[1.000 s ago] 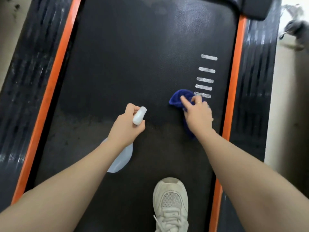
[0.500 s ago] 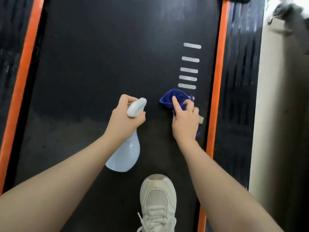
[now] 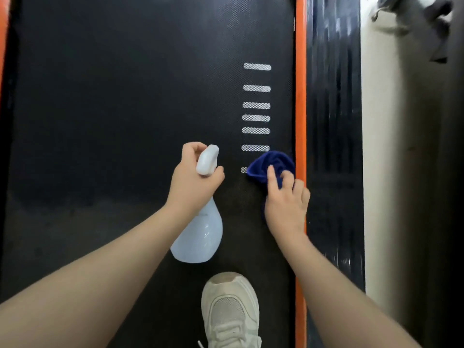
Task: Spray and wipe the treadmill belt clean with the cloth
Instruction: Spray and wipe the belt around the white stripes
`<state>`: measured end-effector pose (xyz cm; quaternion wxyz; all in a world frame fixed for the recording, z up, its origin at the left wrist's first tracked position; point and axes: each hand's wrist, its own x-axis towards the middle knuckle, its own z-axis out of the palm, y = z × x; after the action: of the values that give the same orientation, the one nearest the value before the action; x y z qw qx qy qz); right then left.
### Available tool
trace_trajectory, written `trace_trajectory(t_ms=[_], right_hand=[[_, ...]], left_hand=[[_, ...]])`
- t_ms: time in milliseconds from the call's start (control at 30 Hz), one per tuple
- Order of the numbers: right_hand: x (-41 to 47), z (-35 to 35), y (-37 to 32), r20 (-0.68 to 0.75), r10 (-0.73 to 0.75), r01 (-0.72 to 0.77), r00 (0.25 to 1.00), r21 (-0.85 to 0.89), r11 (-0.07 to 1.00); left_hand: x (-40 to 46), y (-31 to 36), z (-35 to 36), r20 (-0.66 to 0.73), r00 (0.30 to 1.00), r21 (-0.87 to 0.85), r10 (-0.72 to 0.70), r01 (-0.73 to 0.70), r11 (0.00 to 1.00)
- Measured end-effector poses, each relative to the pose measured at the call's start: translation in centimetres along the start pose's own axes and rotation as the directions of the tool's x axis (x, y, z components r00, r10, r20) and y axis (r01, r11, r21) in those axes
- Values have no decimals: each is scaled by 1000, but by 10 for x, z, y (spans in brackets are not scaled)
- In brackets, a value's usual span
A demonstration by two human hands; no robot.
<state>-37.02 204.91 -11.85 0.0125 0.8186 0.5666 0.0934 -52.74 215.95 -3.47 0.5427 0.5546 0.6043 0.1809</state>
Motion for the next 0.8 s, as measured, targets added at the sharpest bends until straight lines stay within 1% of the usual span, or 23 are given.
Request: trace_trajectory(t_ms=[67,100,133,167,200,267,300,333,400,433,500,567,633,667,700,767,800], right_hand=[[-7,1,7,23,-57,57,998,7,998],[4,3,11,5,-75,75,997,3,997],[21,5,11,-12,-61,61,998,1,998],[41,5,9,-38,-18,18,999,2,1000],[60,3,5,-34,48,-46,998,41,998],[85,-3,-2,103,177,-196,979,230,953],[89,-6,-2,170,226,-273,959,336,901],[89,-10,3,207,263,-330,942,442,834],[77,-25,19,219,311,-377,925,635,675],[67,-30,28,247,329,-403,911,701,588],[43,-40,43,358,365,-497,859,754,429],[19,-48,51,483,440,-619,757,746,244],[2,-56,55,545,517,-685,660,719,116],[-4,-58,56,550,536,-695,640,712,100],[-7,-60,54,549,544,-701,635,705,106],[-9,-61,50,522,536,-691,663,703,170],[-8,-61,45,491,534,-674,689,705,221]], left_hand=[[2,-3,4,30,1000,14,5,-6,1000],[2,-5,7,44,999,24,10,-11,1000],[3,-6,10,62,998,36,14,-16,999],[3,-7,12,80,997,47,14,-18,999],[3,-8,15,97,995,54,10,-15,998],[-1,-7,18,138,990,63,8,-17,998],[-4,-5,20,171,985,77,18,-31,997],[-7,-3,22,215,976,97,31,-52,994],[-13,0,29,323,945,144,46,-98,985],[-16,0,34,374,927,168,44,-114,979],[-19,0,45,436,900,213,24,-129,969],[-23,-1,53,447,895,240,7,-127,962],[-25,-1,59,437,899,256,6,-131,958],[-27,-2,60,427,904,263,8,-133,955],[-28,-4,61,414,910,266,14,-136,954],[-29,-6,57,377,926,250,32,-135,959],[-29,-7,53,347,937,232,38,-126,965]])
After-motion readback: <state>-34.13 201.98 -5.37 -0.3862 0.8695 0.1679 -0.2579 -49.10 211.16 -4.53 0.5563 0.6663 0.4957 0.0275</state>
